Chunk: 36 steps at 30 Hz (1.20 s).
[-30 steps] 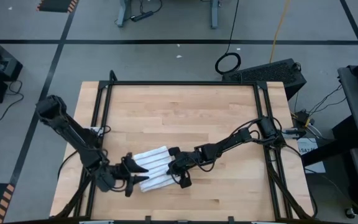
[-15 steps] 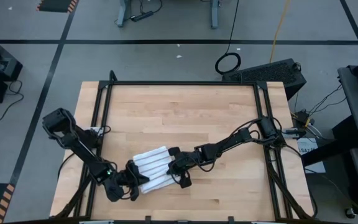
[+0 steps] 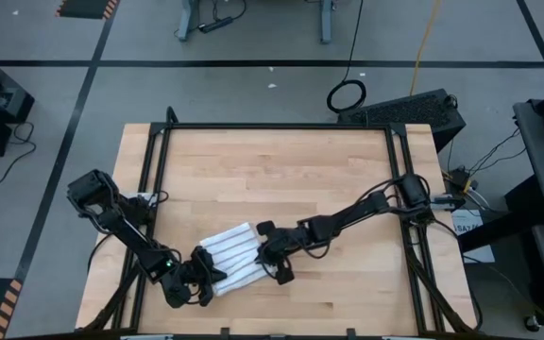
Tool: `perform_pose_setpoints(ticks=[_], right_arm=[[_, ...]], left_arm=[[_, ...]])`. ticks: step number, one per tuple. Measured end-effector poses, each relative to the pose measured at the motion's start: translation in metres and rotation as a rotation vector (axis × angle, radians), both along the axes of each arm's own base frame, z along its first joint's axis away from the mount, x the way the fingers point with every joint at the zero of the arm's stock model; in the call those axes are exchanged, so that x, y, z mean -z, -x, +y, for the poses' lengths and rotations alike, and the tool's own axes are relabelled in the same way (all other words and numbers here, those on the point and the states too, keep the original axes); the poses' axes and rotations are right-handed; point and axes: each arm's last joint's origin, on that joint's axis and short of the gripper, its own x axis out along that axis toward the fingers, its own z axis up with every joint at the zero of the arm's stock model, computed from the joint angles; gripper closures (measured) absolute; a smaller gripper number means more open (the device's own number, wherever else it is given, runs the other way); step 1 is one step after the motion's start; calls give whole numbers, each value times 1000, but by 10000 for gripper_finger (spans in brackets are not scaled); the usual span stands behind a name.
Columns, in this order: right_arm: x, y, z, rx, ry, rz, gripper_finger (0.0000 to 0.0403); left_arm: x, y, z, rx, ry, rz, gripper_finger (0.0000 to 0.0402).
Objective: Roll towel
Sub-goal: Roll the white towel
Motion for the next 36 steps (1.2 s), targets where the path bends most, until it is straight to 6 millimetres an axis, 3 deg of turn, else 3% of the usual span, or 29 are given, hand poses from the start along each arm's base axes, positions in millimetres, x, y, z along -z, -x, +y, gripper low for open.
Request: perform_pose_setpoints(ticks=[9,14,18,25,36], right_arm=[[-14,6,3,-84,-54,17,254],[-4,0,-3,61,-11,2,215],[-7,-5,-16,72,-63,-22,250],[6,-9,-22,69,-116,5,387],[34,-13,-18,87,-129,37,400]], left_arm=[[2,1,1,8,-17,24,389],[2,2,2,13,-24,32,389],[3,2,2,13,-31,39,389],[3,3,3,15,-37,45,389],[4,3,3,19,-43,51,380]])
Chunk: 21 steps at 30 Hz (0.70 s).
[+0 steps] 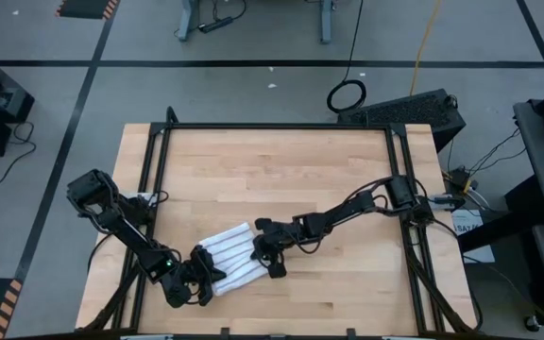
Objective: Roll towel
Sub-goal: Roll the white towel
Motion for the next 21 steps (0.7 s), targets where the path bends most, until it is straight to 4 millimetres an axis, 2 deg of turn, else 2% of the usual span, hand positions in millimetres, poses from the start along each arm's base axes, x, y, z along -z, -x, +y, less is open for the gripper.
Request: perform_pose_setpoints(ticks=[8,16,21], right_arm=[[2,1,-1,0,4,19,402],[4,2,-1,5,3,37,402],[4,2,-1,9,-1,41,402]], left_arm=[[-11,2,3,13,28,3,352],[-46,13,15,-5,93,-2,347],[-65,17,19,17,67,-94,347]])
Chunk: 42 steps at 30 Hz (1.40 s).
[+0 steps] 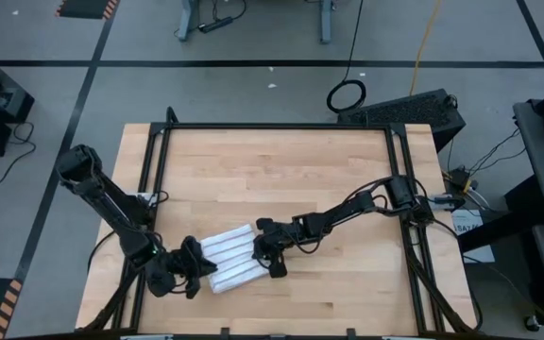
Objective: Roll towel
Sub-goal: Roll the white towel
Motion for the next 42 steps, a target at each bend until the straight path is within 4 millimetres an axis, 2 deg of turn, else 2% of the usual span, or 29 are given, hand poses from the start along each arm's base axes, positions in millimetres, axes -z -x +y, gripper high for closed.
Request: perform_pose_setpoints(ticks=[5,8,11,16,21,25,30,34,42], right_arm=[[0,0,0,7,-8,5,403],[0,0,0,7,-9,5,403],[0,0,0,9,-11,6,403],[1,1,0,15,-16,14,403],[2,1,-3,35,-34,37,403],[3,1,-7,54,-48,60,403],[4,1,-9,67,-55,71,403],[4,1,-9,82,-70,79,403],[4,2,-9,93,-80,85,403]], left_arm=[[-13,-4,-11,-10,-121,-230,345],[-7,-11,-22,63,-183,-277,322],[5,-17,-30,86,-219,-273,278],[21,-28,-47,78,-236,-236,180],[27,-39,-63,106,-293,-225,87],[29,-46,-72,141,-404,-155,38],[27,-47,-76,180,-586,3,20],[29,-46,-79,203,-601,86,20],[55,-40,-85,214,-638,148,20]])
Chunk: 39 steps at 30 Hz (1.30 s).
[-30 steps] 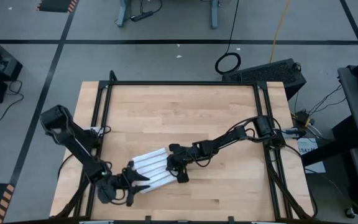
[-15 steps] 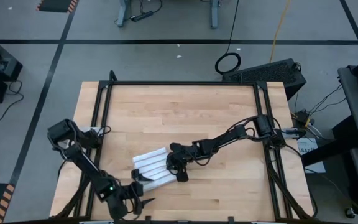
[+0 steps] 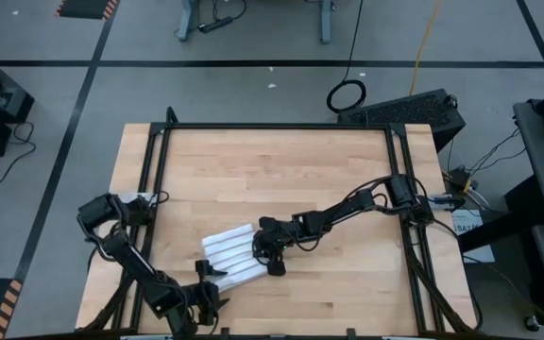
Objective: Roll towel
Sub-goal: Roll the white towel
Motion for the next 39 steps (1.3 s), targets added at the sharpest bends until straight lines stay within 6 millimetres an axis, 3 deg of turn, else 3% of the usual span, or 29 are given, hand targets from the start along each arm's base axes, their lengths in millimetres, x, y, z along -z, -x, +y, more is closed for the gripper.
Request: perform_pose_setpoints(ticks=[5,13,25,34,39], right_arm=[[0,0,-2,7,-2,8,403],[1,0,-3,11,-4,10,403],[1,0,-5,12,-28,20,403],[1,0,-5,13,-27,22,403],[1,0,-5,13,-26,22,403]], left_arm=[[5,2,3,-20,-42,17,20],[-10,1,3,-61,-131,63,20],[0,7,10,-181,-100,126,22],[2,9,9,-249,-28,114,110],[2,9,8,-268,-8,104,108]])
